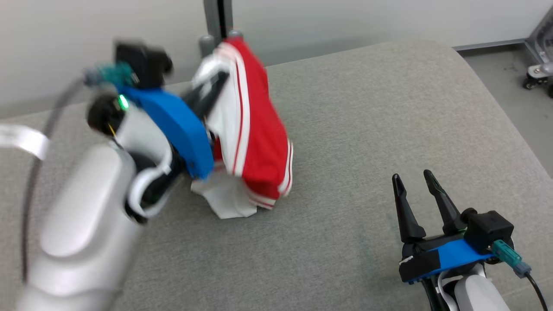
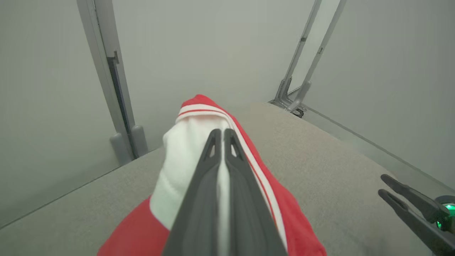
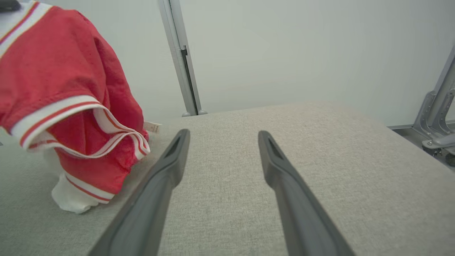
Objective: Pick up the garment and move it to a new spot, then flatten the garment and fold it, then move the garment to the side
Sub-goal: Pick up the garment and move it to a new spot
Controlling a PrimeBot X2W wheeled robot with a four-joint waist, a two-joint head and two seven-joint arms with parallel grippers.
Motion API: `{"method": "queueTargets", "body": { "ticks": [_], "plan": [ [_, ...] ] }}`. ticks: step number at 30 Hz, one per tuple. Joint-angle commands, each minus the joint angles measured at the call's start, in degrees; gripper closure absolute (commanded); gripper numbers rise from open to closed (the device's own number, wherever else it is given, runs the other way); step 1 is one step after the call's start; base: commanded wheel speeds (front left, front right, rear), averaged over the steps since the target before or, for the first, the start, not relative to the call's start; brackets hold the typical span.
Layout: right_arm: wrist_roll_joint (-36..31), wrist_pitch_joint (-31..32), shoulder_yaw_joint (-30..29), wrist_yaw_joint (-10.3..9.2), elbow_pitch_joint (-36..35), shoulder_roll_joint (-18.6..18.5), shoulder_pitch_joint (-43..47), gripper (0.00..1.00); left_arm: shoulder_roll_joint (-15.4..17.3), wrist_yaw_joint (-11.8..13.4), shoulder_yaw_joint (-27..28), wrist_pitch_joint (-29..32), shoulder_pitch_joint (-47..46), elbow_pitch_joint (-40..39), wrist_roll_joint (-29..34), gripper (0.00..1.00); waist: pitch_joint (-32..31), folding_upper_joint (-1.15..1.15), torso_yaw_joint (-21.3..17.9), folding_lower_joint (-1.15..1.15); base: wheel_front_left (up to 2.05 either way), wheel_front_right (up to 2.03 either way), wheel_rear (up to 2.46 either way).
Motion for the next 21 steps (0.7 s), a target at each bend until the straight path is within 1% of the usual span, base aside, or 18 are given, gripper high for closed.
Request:
{"method": "queueTargets", "body": {
  "ticks": [1,2,4,5,6,7,8,10,12,15,18,21],
  "plan": [
    [0.17,-0.19,0.11,0.03,0.18,-0.23,-0.22,0.00,-1.75,0.35,-0.83,-2.31,3.76,3.94,-0.50,1.00,0.08,0.00,-0.86,0.00,0.00,0.00,0.00],
    [0.29,-0.21,0.08,0.03,0.24,-0.23,-0.22,0.00,-2.78,0.79,-0.83,-3.97,5.14,5.98,-0.56,1.00,0.13,0.00,-1.14,0.00,0.00,0.00,0.00],
    [0.56,-0.27,0.25,0.03,0.21,-0.23,-0.31,0.00,-3.72,1.01,-1.80,-7.10,7.37,10.09,0.74,1.00,0.35,0.00,-1.58,0.00,0.00,0.00,0.00],
    [0.53,-0.29,0.30,0.03,0.21,-0.23,-0.31,0.00,-4.19,1.23,-2.38,-8.45,8.44,12.15,1.54,0.96,0.32,0.00,-1.64,0.00,0.00,0.00,0.00],
    [0.56,-0.33,0.27,0.03,0.23,-0.23,-0.26,0.00,-4.71,1.12,-3.18,-9.81,9.10,13.73,2.56,0.52,0.33,0.00,-1.66,0.00,0.00,0.00,0.00],
    [0.54,-0.35,0.22,0.03,0.28,-0.24,-0.18,0.00,-5.49,1.21,-3.59,-10.86,9.82,15.26,2.60,0.01,0.21,0.00,-1.53,0.00,0.00,0.00,0.00],
    [0.54,-0.35,0.22,0.03,0.28,-0.24,-0.18,0.00,-5.49,1.21,-3.59,-10.86,9.82,15.26,2.60,0.01,0.21,0.00,-1.53,0.00,0.00,0.00,0.00],
    [0.25,-0.32,0.15,0.03,0.26,-0.23,0.04,0.00,-6.89,2.07,-4.00,-11.42,10.55,17.76,2.48,0.00,-0.06,0.00,-0.95,0.00,0.00,0.00,0.00],
    [-0.24,0.10,0.03,0.03,0.12,-0.23,0.32,0.00,-7.65,2.27,-3.88,-13.27,10.57,18.41,2.63,0.00,-0.54,0.00,-0.08,0.00,0.00,0.00,0.00],
    [-0.72,0.56,-0.43,0.03,-0.30,-0.24,0.75,0.00,-8.51,4.20,-1.68,-17.17,12.19,17.77,1.83,0.00,-1.51,0.00,1.53,0.00,0.00,0.00,0.00],
    [-1.26,1.13,-0.93,0.03,-0.88,-0.24,1.32,0.00,-8.30,6.11,0.21,-21.69,14.13,15.64,1.88,0.00,-2.48,0.00,3.54,0.00,0.00,0.00,0.00],
    [-1.88,2.02,-1.10,0.03,-1.66,-0.23,1.72,0.00,-6.89,7.87,1.85,-26.25,16.69,13.33,2.97,0.00,-3.16,0.00,5.33,0.00,0.00,0.00,0.00]
  ]
}}
